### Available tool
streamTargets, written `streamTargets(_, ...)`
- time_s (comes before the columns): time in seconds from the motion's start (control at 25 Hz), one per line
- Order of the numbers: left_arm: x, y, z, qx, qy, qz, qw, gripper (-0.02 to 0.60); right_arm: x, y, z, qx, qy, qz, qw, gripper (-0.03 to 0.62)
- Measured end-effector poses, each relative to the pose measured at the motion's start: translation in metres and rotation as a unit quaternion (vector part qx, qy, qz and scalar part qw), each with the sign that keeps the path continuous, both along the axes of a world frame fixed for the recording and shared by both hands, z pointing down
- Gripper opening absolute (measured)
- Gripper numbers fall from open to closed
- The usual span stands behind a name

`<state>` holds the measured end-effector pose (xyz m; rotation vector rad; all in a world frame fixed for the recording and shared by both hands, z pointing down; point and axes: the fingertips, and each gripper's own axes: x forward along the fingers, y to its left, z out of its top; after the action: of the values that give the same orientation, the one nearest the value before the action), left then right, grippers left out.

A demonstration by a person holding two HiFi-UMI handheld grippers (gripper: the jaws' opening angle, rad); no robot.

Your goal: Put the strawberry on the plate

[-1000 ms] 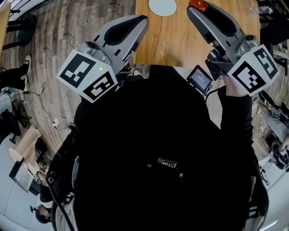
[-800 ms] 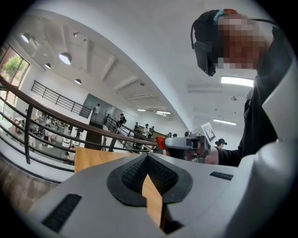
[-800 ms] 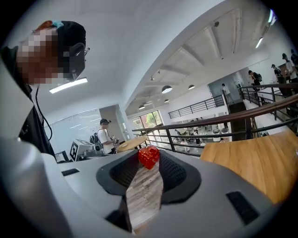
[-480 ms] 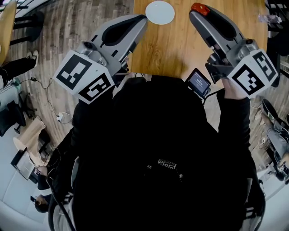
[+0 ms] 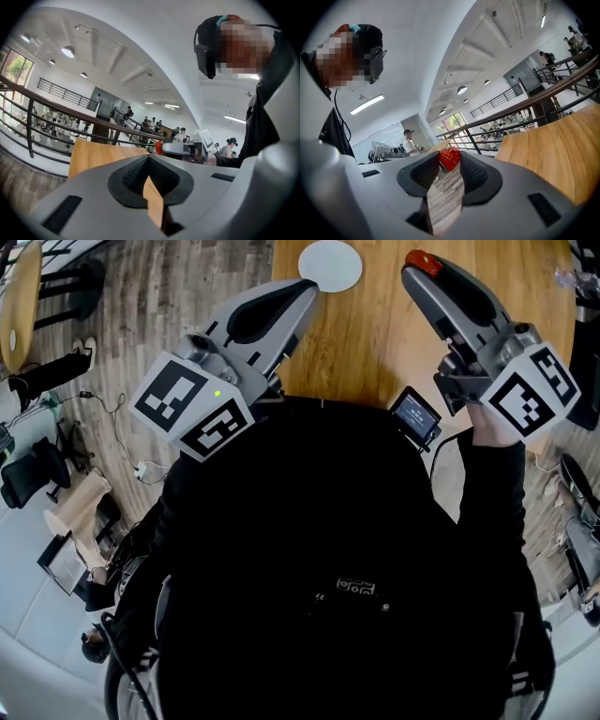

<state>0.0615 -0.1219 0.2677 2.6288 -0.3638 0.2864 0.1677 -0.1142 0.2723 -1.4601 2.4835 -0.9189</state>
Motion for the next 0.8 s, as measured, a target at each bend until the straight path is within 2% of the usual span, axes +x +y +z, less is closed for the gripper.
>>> streamTargets(0.2,-0.002,-0.004,-0.01,0.014,0.005,0.014,0.9998,-0.002,-0.005,-0.006,-0.009,0.006,0.013,0.009,1.0,0.149)
streamTargets(0.44,0.003,-0.008,-0.01,0.02,0.007,0.051,0.9985,-0.002,-0.007,-0.007,-0.019,0.011,0.028,0.033,0.999,0.149)
streamTargets(0.64,0.029,0.007,-0.023,0.028,0.021,0.087,0.9956,-0.002,0.023,0.017,-0.03,0.007,0.046,0.068,0.997,0.149)
streamTargets(0.8,0.039,0.014,-0.02,0.017,0.022,0.092,0.9954,-0.002,0.036,0.027,-0.03,-0.004,0.055,0.074,0.996,0.149)
